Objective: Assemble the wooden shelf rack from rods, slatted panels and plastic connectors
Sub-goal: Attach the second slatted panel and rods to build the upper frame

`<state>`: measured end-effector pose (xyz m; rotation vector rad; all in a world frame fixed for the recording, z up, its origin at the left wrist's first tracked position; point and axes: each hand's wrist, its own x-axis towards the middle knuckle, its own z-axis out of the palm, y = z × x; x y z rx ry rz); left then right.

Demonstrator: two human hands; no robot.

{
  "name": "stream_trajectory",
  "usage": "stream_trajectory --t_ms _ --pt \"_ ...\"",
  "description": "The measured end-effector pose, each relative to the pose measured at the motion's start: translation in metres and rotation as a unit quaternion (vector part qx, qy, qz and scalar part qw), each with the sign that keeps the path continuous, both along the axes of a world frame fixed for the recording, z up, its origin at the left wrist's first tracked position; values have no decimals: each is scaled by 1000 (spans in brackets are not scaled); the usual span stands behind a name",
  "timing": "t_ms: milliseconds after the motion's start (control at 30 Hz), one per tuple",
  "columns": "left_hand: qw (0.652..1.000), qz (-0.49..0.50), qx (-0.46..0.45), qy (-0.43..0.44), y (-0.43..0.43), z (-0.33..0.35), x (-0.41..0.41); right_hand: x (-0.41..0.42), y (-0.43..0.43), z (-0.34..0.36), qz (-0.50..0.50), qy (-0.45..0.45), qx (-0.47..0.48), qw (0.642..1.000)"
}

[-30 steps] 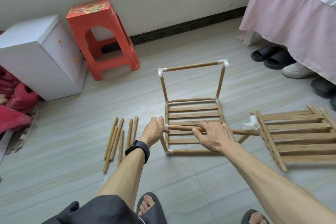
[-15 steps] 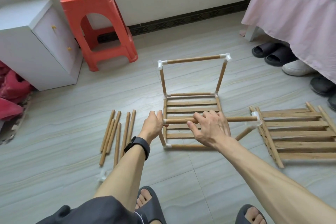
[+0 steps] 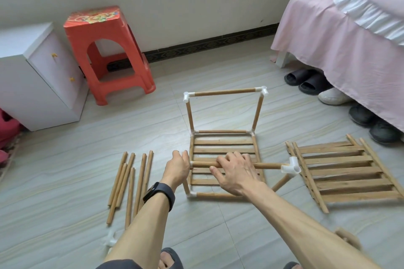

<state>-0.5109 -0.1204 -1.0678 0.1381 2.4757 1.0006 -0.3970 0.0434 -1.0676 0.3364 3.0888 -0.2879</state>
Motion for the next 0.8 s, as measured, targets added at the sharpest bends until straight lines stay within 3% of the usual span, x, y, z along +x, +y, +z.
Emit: stream_trajectory --t_ms 100,200,267,400,533,667,800 --pt "998 -6 -30 53 7 4 10 6 2 11 -63 110 -82 989" --pt "965 -1 -144 220 13 8 18 23 25 15 -200 268 -91 938" --pt "933 -65 -169 309 27 13 25 38 50 13 -312 308 -100 893" --pt "895 -268 -142 326 77 21 50 69 99 -9 -468 207 -221 831" --pt "859 -408 -108 292 135 19 80 83 113 -29 -415 150 -396 805" --pt "852 -448 -103 252 176 13 98 82 116 -31 -398 161 -415 802" --pt "840 -442 -92 301 176 5 91 83 119 -30 -404 175 -436 785"
